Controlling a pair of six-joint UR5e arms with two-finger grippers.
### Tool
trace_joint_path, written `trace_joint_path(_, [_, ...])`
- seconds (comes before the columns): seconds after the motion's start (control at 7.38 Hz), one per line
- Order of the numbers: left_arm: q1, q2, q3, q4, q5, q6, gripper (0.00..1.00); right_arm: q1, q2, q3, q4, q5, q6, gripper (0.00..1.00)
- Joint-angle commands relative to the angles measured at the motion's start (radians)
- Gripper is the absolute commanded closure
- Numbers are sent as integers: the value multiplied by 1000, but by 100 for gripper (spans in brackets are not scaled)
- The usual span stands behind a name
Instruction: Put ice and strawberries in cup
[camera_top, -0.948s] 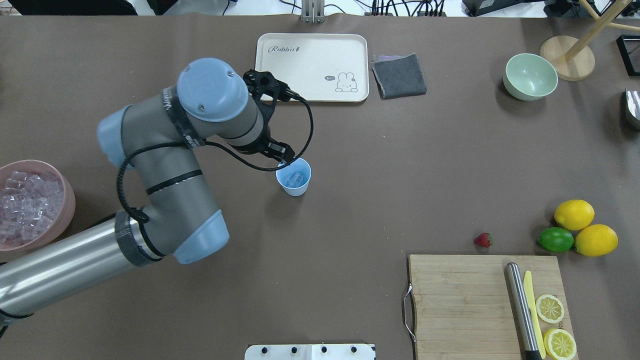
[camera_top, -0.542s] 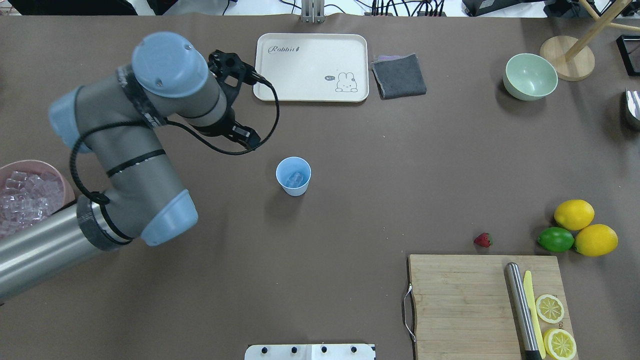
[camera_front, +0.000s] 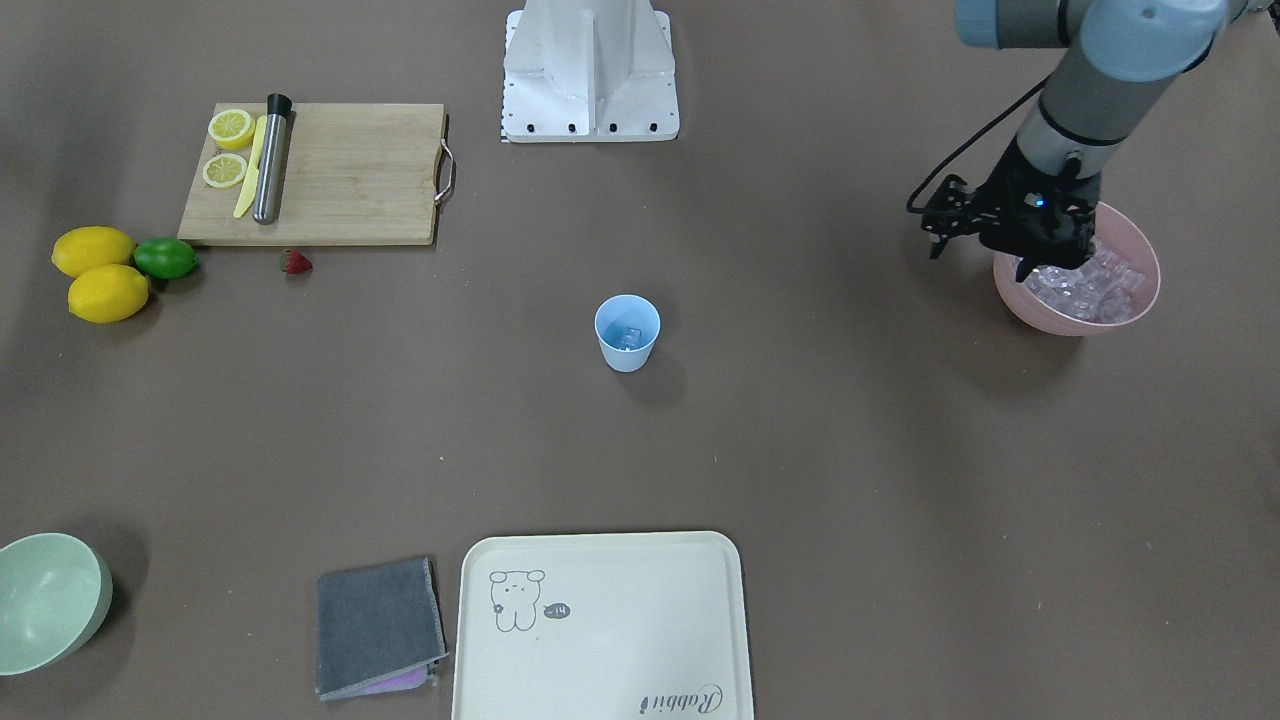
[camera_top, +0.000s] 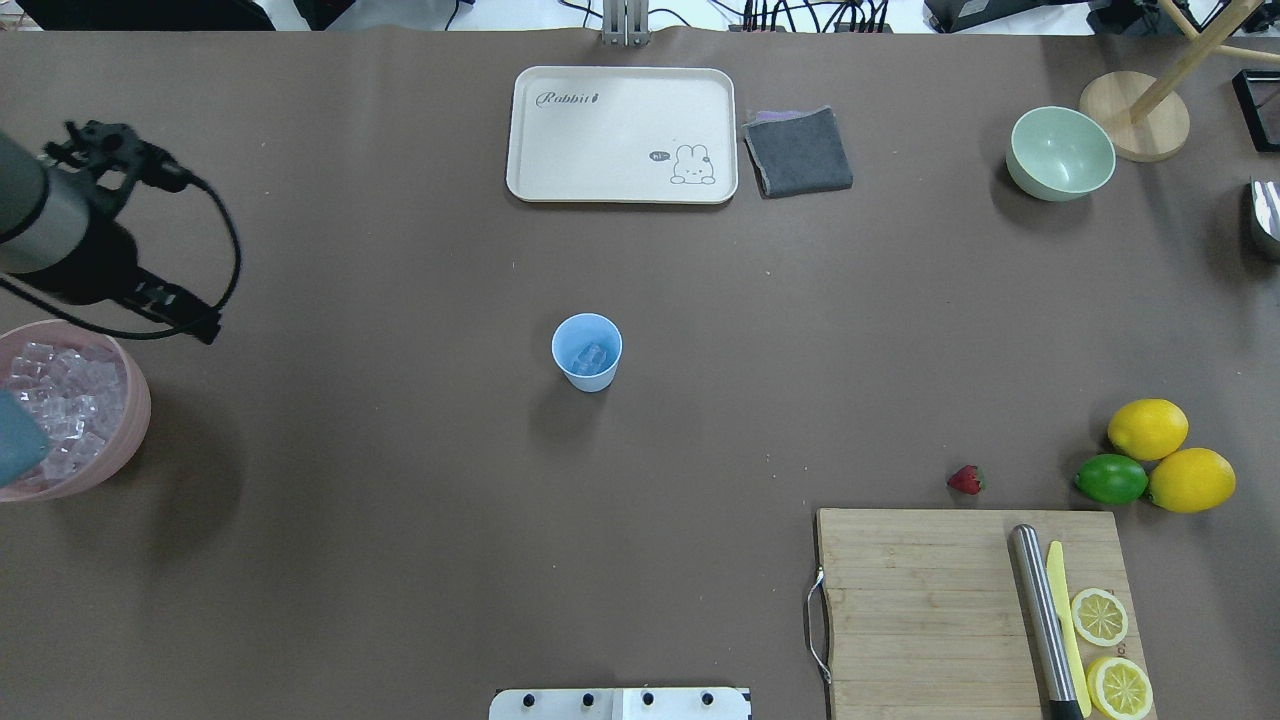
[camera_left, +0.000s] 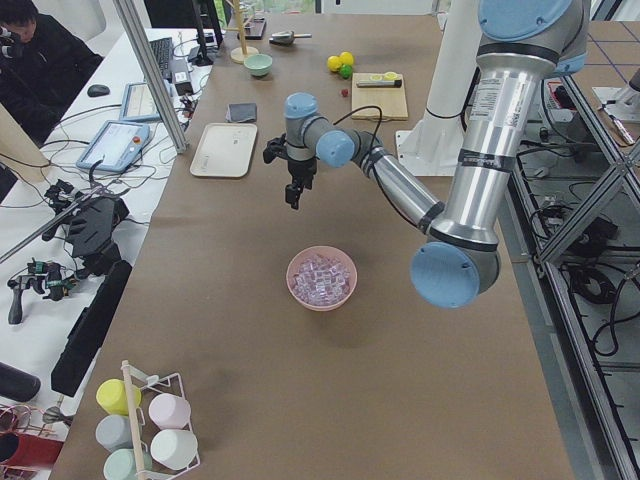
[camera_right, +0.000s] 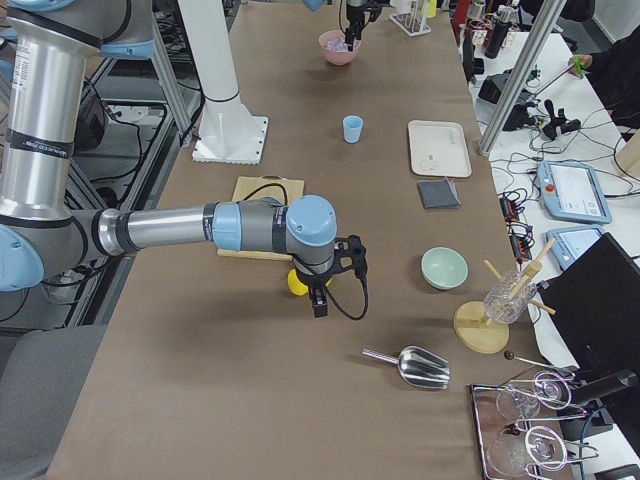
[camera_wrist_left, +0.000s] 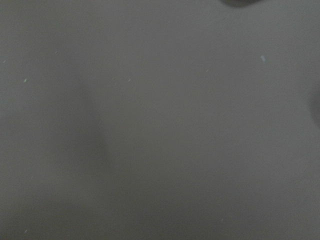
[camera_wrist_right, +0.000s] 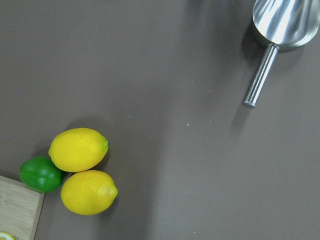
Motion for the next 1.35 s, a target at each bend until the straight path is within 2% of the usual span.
trace_joint_path(0.0, [-52,275,-2,-233,4,74,4,0,-2,1,1,1,2,0])
trace_joint_path(0.14, [-52,380,62,-446,18,78,4,0,0,1,1,3,3,0])
trace_joint_path(0.27, [-52,426,85,-520,64,69,4,0,0,1,-1,3,3,0])
trace_joint_path(0.68, [-22,431,89,-522,110,75,11,0,-6,4,-1,10,3,0])
trace_joint_path(0.95, [47,424,96,-522,184,78,16,0,-6,4,-1,10,2,0])
trace_joint_path(1.22, [75,428,98,-522,186,72,16,0,-9,4,-1,10,2,0])
